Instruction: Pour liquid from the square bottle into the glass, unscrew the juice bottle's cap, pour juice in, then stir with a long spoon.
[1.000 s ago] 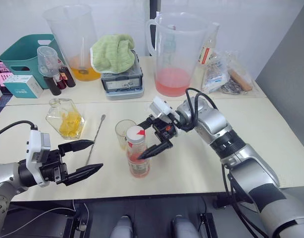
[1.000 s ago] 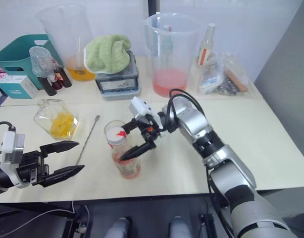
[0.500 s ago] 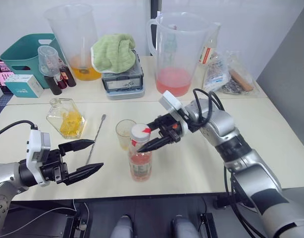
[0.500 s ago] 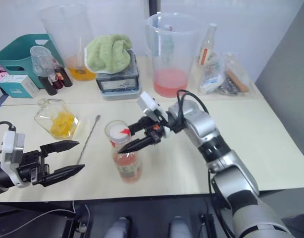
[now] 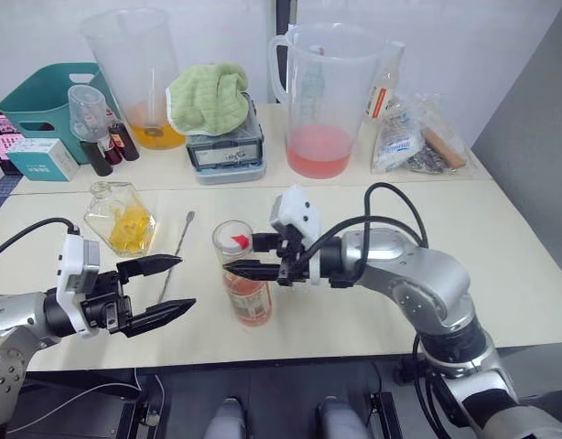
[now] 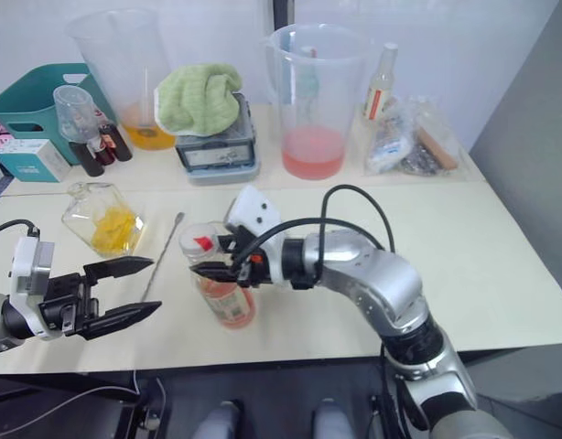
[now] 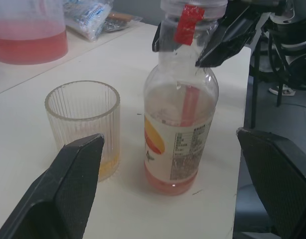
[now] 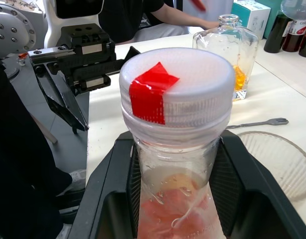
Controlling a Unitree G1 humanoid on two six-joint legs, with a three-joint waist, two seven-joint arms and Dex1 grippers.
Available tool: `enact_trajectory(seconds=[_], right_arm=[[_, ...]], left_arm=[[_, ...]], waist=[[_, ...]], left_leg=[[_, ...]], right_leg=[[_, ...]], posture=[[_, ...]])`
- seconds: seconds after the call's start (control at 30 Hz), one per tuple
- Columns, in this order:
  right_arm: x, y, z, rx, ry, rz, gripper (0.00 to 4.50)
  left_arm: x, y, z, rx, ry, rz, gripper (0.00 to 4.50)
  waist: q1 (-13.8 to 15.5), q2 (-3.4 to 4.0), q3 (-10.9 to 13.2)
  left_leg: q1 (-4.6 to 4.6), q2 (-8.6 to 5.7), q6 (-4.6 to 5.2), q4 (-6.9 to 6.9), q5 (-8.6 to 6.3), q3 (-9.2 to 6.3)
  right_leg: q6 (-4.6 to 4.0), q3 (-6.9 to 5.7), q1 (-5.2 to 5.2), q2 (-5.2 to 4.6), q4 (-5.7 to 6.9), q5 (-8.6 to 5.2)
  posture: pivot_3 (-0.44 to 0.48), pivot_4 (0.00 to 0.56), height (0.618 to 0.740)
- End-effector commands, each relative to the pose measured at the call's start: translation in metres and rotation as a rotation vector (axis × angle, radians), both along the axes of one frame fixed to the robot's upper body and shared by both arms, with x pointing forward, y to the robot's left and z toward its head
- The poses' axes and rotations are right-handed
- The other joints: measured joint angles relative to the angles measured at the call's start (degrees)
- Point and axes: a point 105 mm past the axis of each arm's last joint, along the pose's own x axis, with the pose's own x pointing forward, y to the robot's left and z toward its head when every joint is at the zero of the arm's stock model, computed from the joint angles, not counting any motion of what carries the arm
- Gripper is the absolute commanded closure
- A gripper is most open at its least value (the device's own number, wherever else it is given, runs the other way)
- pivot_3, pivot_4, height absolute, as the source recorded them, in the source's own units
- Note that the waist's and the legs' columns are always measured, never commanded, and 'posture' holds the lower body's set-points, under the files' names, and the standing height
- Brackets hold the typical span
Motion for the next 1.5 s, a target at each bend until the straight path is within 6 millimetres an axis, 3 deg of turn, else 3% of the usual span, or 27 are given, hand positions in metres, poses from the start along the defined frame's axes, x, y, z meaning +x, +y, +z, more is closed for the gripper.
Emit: enact_trajectory(seconds=[0.03,0.2,0.37,0.53,0.6,0.8,0.97,1.2,1.5], right_arm=[[-0.004,0.003,0.011,0.052,-0.06,-0.005,3.14],[-0.001,0.004,0.004,0.044,-0.069,0.005,3.14],[0.001,0.003,-0.017,0.006,-0.044,0.048,3.14],[0.001,0.001,-0.022,0.0,-0.038,0.075,3.14],[0.002,-0.001,-0.019,0.01,-0.033,0.083,2.12],[0.003,-0.006,-0.002,0.053,-0.05,0.101,0.07],[0.0,-0.024,0.018,0.072,-0.074,0.133,0.03],[-0.01,-0.057,0.026,0.059,-0.025,0.216,0.03],[-0.008,-0.061,0.031,0.042,-0.021,0.2,0.03]], left_arm=[[0.001,0.001,0.006,0.012,-0.03,-0.015,0.0],[0.002,0.001,0.006,0.015,-0.031,-0.021,0.0],[0.002,0.0,0.007,0.012,-0.033,-0.026,0.0],[0.002,-0.002,0.008,0.003,-0.024,-0.03,0.0],[0.002,-0.003,0.009,-0.001,-0.021,-0.031,0.0],[0.002,-0.007,0.011,0.001,-0.015,-0.047,0.0],[0.004,-0.018,0.022,-0.01,0.017,-0.096,0.0],[0.014,-0.047,0.031,0.029,0.031,-0.197,0.0],[0.026,-0.071,0.03,0.038,0.004,-0.282,0.0]], waist=[[0.0,0.0,0.0],[0.0,0.0,0.0],[0.0,0.0,0.0],[-0.1,0.0,0.0],[-0.1,-0.01,0.0],[0.0,-0.01,0.0],[0.3,-0.02,0.0],[0.4,-0.03,0.0],[0.0,-0.03,0.0]], left_leg=[[0.0,0.0,0.0,0.0,0.0,0.0],[0.02,0.01,0.0,0.0,0.0,0.0],[0.08,0.02,0.0,-0.01,0.0,0.0],[0.14,0.05,0.0,-0.03,0.0,0.01],[0.14,0.05,0.0,-0.03,0.0,0.01],[0.11,0.04,0.0,-0.01,0.0,0.01],[0.06,0.02,0.0,0.02,0.0,0.0],[0.02,0.0,0.0,0.06,0.0,0.0],[0.0,0.01,0.02,0.08,0.0,0.01]], right_leg=[[0.0,0.0,0.0,0.0,0.0,0.0],[0.0,0.0,0.01,0.01,0.01,0.0],[0.0,0.0,0.04,0.02,0.01,0.0],[-0.01,0.0,0.07,0.05,0.03,0.0],[-0.01,0.0,0.07,0.05,0.03,0.0],[-0.01,0.01,0.08,0.04,0.02,0.0],[-0.01,0.0,0.08,0.02,0.01,0.0],[-0.01,-0.02,0.09,0.01,-0.02,0.0],[-0.01,0.0,0.08,0.05,-0.02,0.0]], posture=[[0.0,0.15,0.74],[0.0,0.15,0.74],[0.0,0.15,0.74],[0.0,0.15,0.74],[0.0,0.15,0.74],[0.0,0.15,0.74],[0.0,0.15,0.74],[0.0,0.15,0.74],[0.0,0.15,0.74]])
